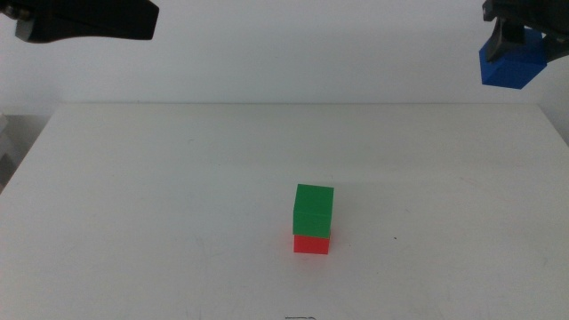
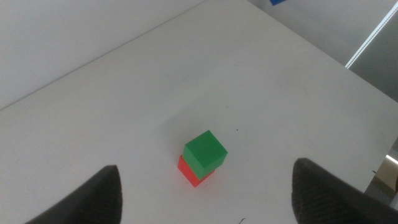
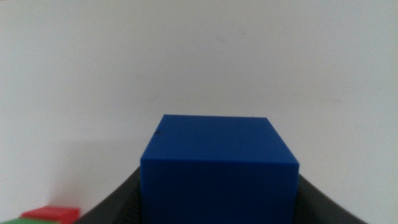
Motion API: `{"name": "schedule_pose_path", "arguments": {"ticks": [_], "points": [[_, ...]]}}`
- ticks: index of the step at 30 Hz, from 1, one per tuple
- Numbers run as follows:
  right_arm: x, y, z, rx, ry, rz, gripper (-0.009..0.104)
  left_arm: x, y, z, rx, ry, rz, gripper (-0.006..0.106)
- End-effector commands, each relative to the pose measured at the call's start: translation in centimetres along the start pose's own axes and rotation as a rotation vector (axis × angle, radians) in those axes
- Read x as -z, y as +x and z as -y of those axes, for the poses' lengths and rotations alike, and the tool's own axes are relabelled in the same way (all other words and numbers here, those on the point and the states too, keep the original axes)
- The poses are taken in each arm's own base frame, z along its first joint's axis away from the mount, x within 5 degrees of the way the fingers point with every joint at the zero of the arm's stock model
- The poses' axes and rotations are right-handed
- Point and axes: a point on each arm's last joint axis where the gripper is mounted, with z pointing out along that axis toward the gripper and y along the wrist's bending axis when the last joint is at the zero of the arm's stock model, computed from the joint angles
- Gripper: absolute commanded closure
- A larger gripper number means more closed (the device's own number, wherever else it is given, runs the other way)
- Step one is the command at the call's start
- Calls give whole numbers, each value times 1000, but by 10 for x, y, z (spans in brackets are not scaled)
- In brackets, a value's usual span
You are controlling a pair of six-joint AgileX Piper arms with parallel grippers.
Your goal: Stack red cubes first, then green, then blue cubes in a specific spot.
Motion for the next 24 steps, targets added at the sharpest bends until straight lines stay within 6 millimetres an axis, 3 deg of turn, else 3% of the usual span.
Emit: {"name": "schedule_pose_path", "arguments": {"ticks": [1, 5, 9, 11, 20, 24], "points": [[41, 16, -9, 0, -24, 23, 96, 10, -5, 13, -9, 50, 39, 7], [49, 42, -21, -10, -29, -9, 96, 10, -5, 13, -9, 50, 39, 7], [49, 64, -44, 113, 6, -27, 96, 10, -5, 13, -9, 50, 39, 7], [48, 70, -61, 89, -6, -32, 96, 10, -5, 13, -9, 50, 39, 7], [1, 87, -146, 25, -79, -169, 96, 10, -5, 13, -9, 50, 39, 7], [-14, 85, -170, -4, -93, -186, 96, 10, -5, 13, -9, 50, 39, 7]]}}
